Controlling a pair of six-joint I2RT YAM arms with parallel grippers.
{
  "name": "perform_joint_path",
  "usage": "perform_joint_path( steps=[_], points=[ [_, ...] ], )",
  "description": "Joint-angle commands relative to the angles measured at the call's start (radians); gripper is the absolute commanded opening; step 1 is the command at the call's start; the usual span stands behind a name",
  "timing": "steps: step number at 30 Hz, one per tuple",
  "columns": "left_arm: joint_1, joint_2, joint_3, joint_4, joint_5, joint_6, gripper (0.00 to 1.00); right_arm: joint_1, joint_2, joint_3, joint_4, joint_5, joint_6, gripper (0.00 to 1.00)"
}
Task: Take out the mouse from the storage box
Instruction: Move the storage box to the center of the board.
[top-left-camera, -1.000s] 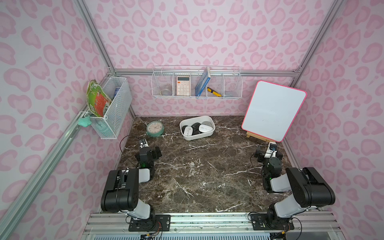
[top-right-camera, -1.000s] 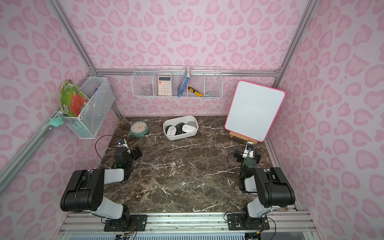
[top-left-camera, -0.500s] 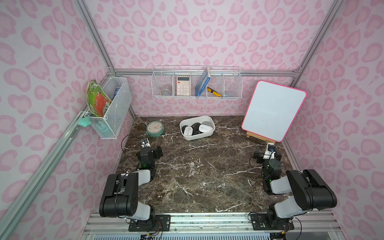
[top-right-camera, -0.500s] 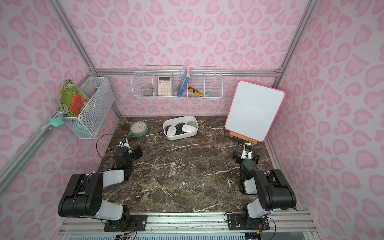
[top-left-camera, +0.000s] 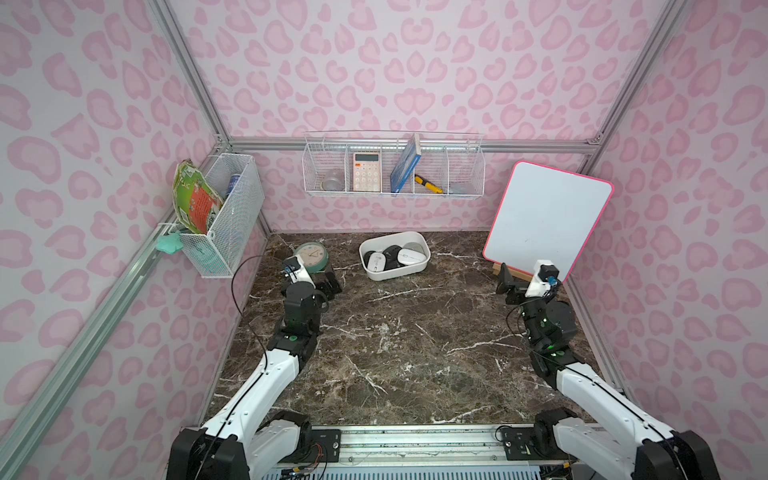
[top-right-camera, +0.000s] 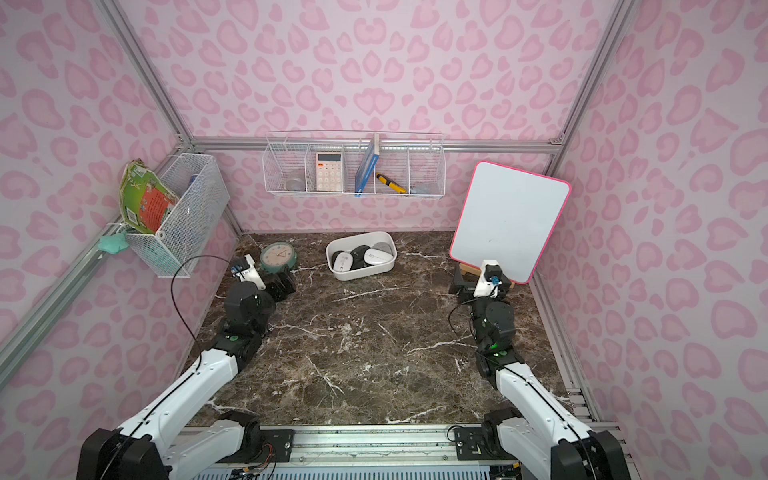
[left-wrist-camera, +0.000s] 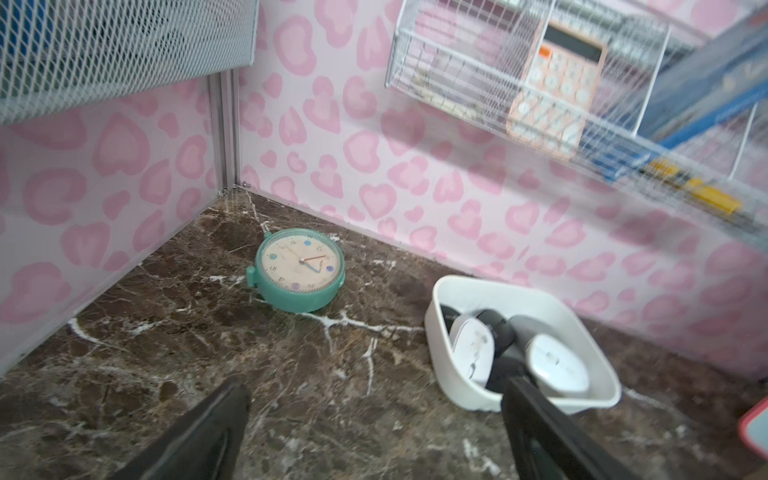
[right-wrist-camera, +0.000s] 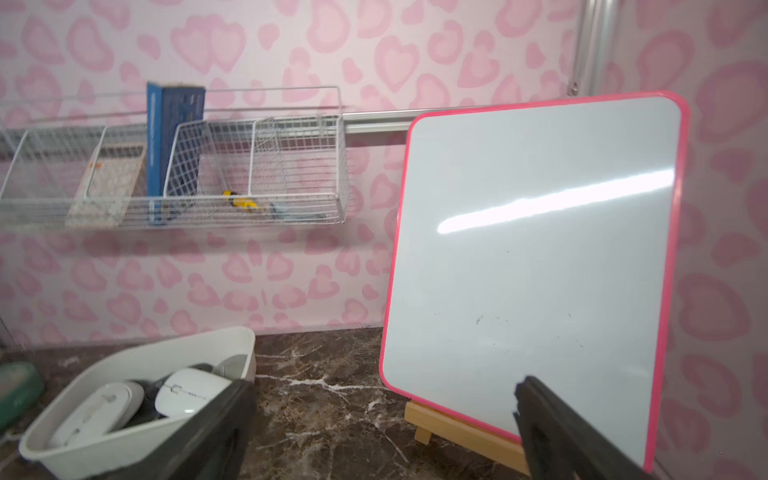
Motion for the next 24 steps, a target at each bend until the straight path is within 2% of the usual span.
perform_joint_path(
  steps=[1,2,3,4,6,8,11,14,18,21,24],
  points=[
    [0.000,0.039,0.131,-0.368,0.019,-0.212,0.99,-0.081,-0.053,-0.040,-0.182,-0.126,0.289,1.00],
    [0.000,0.061,0.155,-0.384,0.055,-0.218,0.99,-0.120,-0.057,-0.063,-0.162,-0.211,0.307,1.00],
    [0.003,0.083,0.178,-0.398,0.078,-0.234,0.99,-0.132,-0.053,-0.072,-0.168,-0.231,0.314,1.00],
    [0.005,0.101,0.193,-0.413,0.093,-0.257,0.99,-0.132,-0.047,-0.067,-0.196,-0.227,0.311,1.00],
    [0.033,0.142,0.194,-0.355,0.212,-0.254,0.99,-0.129,-0.029,-0.065,-0.232,-0.243,0.267,1.00],
    [0.055,0.203,0.209,-0.327,0.268,-0.277,0.99,-0.118,-0.011,-0.078,-0.225,-0.203,0.272,1.00],
    [0.080,0.362,0.339,-0.397,0.398,-0.236,0.99,-0.115,0.032,-0.079,-0.228,-0.194,0.277,0.98],
    [0.054,0.530,0.519,-0.544,0.378,-0.228,0.92,-0.105,0.073,-0.085,-0.214,-0.191,0.278,0.98],
    [0.027,0.721,0.698,-0.625,0.445,-0.238,0.86,-0.092,0.118,-0.078,-0.216,-0.184,0.278,0.97],
    [0.011,0.836,0.810,-0.676,0.459,-0.267,0.78,-0.086,0.125,-0.066,-0.234,-0.181,0.278,0.97],
    [0.006,0.905,0.857,-0.682,0.484,-0.294,0.67,-0.084,0.123,-0.068,-0.233,-0.182,0.278,0.97]
  ],
)
